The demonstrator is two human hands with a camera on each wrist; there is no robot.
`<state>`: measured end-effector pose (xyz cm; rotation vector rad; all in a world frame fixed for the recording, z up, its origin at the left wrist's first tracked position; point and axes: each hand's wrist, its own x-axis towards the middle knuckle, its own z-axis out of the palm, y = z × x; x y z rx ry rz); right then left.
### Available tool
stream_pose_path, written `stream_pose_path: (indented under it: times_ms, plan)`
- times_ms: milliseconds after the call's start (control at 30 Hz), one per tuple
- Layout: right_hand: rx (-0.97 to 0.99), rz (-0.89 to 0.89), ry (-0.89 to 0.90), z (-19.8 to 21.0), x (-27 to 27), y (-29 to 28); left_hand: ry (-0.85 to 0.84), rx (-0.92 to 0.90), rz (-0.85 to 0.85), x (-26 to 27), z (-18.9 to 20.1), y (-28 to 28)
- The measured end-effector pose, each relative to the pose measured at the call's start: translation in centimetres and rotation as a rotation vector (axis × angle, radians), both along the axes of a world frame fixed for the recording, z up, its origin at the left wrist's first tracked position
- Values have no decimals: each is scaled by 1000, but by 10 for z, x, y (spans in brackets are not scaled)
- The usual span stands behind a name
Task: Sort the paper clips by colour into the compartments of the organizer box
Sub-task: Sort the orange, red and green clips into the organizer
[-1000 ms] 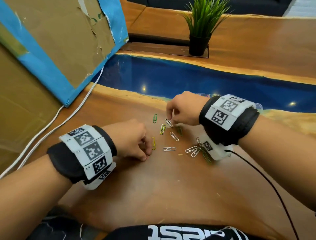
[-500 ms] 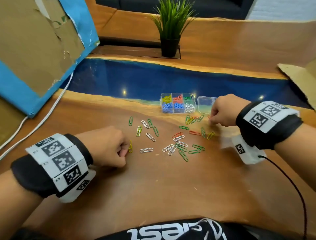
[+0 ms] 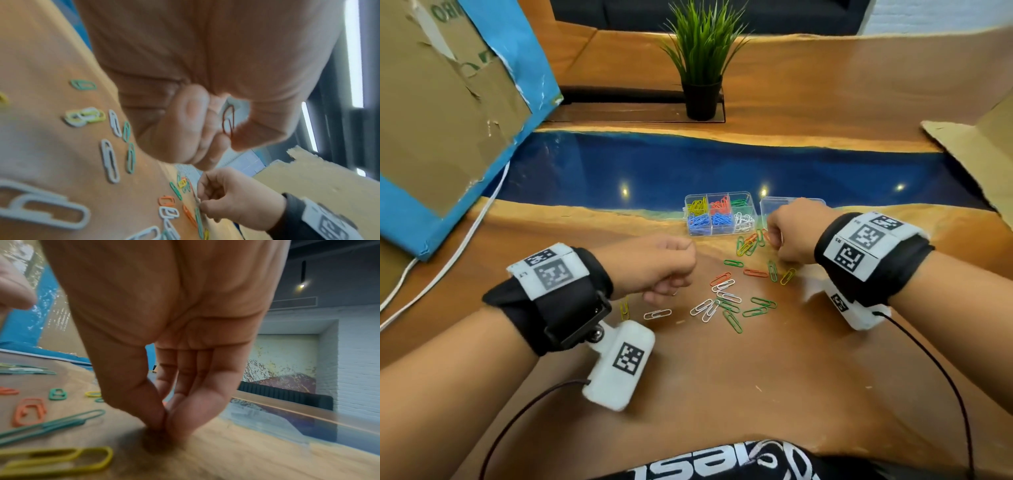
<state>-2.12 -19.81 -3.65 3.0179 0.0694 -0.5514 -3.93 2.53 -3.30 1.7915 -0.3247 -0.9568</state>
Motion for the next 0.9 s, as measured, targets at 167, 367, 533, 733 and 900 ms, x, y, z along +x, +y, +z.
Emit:
stream_pose_path:
  times_ms: [167, 367, 533, 733, 900]
  plan:
    - [80, -47, -94, -1, 1, -3, 40, -3, 125, 13, -8, -19]
    - [24, -4, -113, -5, 9, -2, -389, 390, -62, 18, -11, -36]
    - [-7, -18, -99, -2, 8, 0, -687, 690, -278, 17, -12, -52]
    - [-39, 46, -62, 4, 8, 8, -799, 842, -325, 23, -9, -69]
    - [-14, 37, -83, 3, 14, 15, -834, 912, -330, 25, -6, -76]
